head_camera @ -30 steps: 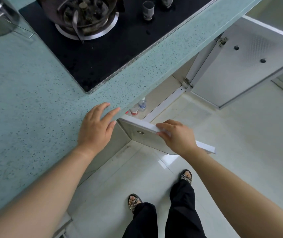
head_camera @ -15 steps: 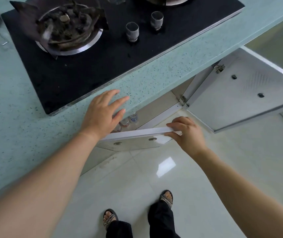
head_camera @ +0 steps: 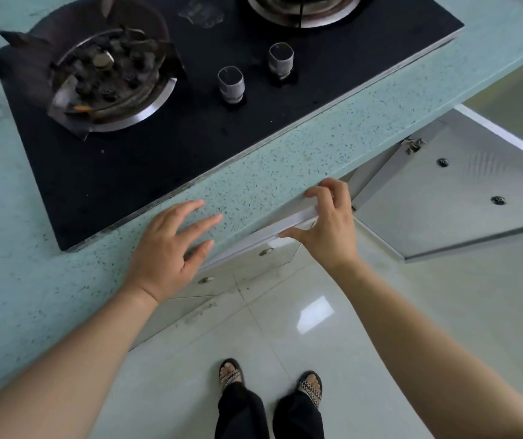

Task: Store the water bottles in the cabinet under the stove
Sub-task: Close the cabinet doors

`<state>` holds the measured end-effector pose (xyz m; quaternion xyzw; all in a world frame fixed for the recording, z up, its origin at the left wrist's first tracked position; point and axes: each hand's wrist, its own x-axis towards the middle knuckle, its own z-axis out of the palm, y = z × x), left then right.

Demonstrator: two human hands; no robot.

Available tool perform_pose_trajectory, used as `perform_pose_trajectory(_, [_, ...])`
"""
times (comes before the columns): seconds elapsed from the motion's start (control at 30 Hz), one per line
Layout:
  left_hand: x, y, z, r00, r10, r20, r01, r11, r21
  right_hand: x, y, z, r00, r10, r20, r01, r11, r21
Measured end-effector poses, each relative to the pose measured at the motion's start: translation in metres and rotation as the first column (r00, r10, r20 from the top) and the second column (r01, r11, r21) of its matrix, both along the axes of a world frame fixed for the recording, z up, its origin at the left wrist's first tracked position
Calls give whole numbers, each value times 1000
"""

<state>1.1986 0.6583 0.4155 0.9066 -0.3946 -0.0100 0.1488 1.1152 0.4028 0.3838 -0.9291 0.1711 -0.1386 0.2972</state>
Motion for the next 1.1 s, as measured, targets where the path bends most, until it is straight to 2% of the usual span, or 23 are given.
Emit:
perform_pose_trajectory(0.1, [0, 0, 1, 1000, 1, -4, -1, 1000, -2, 9, 4, -5, 996, -67, 53, 66, 998, 19])
perform_pose_trajectory(0.2, [1, 0, 0, 1000, 2, -31, -2, 1000, -4, 5, 12, -9, 996, -79, 40, 78, 997, 27])
perform_pose_trajectory(0.33, [2, 1, 3, 996, 10, -92, -9, 1000, 14, -18, 18, 3, 994, -70, -87, 77, 994, 80])
perform_pose_trajectory(0.6, [-24, -32, 44, 977, 78, -200, -24, 966, 256, -98, -11, 72, 931, -91, -352, 120, 991, 61])
perform_pose_trajectory(0.73, [-56, -83, 69, 976, -8, -218, 66, 962, 265, -143, -42, 106, 913, -106, -394, 120, 993, 12])
perform_pose_trajectory(0.93, [-111, -194, 96, 966, -99, -238, 145, 973, 181, -207, -123, 138, 929, -146, -340, 136, 989, -52])
perform_pose_trajectory(1.1, [-150, -294, 105, 980, -56, -193, 84, 986, 143, -238, -221, 151, 942, -114, -316, 99, 993, -63])
